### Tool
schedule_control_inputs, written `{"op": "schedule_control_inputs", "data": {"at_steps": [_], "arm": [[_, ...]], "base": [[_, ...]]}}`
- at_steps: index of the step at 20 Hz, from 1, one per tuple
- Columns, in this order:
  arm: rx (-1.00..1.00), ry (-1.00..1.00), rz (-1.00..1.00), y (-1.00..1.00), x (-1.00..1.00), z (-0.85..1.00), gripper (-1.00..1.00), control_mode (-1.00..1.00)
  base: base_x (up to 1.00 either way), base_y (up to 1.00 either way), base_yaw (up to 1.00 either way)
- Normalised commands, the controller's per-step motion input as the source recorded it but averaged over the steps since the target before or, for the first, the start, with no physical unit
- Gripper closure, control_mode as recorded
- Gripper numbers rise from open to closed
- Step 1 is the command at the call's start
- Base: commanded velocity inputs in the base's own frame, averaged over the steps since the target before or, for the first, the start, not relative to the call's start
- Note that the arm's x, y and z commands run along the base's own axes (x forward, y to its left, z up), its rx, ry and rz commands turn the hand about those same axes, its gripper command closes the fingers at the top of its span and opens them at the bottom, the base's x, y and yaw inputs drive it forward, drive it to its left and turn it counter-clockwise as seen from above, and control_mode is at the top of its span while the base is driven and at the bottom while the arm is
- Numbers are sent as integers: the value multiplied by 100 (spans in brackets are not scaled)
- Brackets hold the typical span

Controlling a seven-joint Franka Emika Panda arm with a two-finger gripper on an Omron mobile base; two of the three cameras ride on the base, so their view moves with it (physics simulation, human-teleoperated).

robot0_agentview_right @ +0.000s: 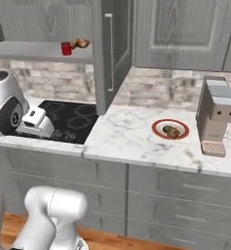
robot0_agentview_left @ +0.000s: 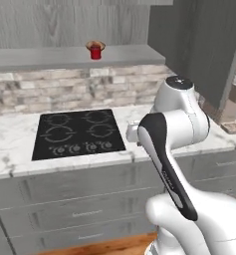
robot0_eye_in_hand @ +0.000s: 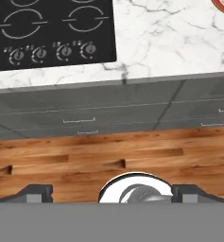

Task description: Pick the avocado and bread from the counter and place them on the plate. Then pick the jam from the cabinet and place it next to the plate. Lastly close the cabinet door.

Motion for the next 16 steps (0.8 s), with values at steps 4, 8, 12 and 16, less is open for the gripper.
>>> {"op": "schedule_control_inputs", "data": {"at_steps": [4, 8, 12, 16], "arm": [[0, 0, 0, 0, 0, 0, -100, 100], [0, 0, 0, 0, 0, 0, -100, 100], [0, 0, 0, 0, 0, 0, -100, 100], [0, 0, 0, 0, 0, 0, -100, 100]], "base": [[66, 35, 0], [33, 56, 0], [20, 58, -1], [35, 26, -4]]}}
